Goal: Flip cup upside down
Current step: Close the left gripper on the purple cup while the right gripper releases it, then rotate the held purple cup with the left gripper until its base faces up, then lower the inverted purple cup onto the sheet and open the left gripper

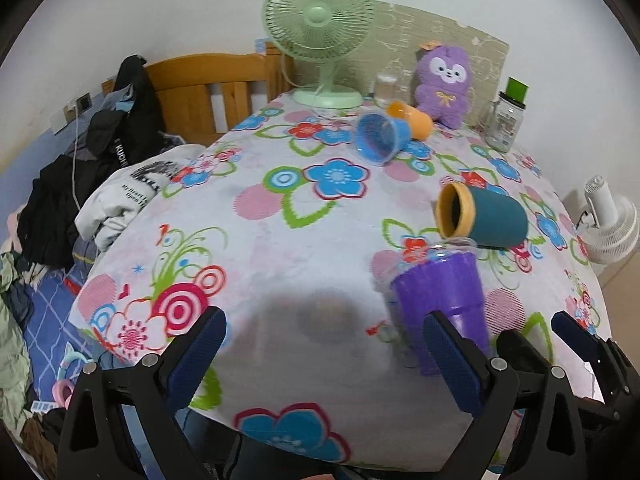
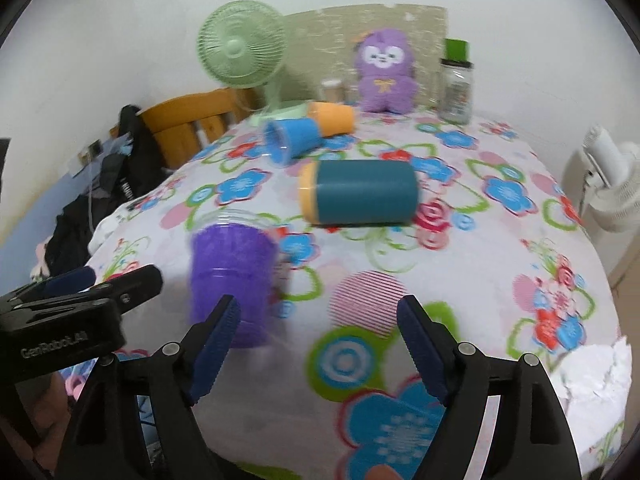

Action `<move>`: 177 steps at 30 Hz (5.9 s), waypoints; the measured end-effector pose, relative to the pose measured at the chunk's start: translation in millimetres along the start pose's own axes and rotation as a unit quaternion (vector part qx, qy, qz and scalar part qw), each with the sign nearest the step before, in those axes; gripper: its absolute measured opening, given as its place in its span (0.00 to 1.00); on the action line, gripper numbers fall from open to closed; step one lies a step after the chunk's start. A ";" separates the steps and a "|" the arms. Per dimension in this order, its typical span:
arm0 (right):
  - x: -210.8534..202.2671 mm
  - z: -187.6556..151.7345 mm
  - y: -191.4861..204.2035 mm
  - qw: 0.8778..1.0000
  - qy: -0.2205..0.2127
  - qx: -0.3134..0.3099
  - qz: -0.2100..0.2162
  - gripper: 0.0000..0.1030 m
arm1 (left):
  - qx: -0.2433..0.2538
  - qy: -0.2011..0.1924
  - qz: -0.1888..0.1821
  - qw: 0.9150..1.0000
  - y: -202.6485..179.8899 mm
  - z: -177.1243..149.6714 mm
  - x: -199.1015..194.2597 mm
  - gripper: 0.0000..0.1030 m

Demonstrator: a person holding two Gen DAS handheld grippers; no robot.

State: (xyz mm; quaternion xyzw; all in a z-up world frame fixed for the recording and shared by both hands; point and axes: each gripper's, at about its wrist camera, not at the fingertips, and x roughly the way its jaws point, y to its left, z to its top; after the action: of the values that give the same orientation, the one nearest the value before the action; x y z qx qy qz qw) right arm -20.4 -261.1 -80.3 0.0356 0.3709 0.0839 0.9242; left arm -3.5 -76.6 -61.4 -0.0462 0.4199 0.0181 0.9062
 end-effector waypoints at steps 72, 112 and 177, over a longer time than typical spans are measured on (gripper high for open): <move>6.9 -13.5 -73.1 0.996 0.020 0.083 -0.034 0.80 | 0.061 0.005 -0.023 0.998 -61.2 -7.1 15.3 0.61; 11.8 -13.3 -69.3 0.996 0.030 0.077 -0.036 0.80 | 0.059 0.029 -0.054 0.996 -41.4 -20.5 14.2 0.79; -3.4 25.8 -18.2 0.999 -0.015 -0.012 -0.038 0.80 | 0.035 -0.066 -0.060 0.995 -28.7 39.1 -31.2 0.54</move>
State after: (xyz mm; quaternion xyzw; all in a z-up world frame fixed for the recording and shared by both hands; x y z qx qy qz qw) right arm -2.6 -279.8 -61.7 0.0113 0.3572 0.0526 0.9325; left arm 8.0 -101.1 -10.4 -0.0383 0.3558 -0.0481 0.9325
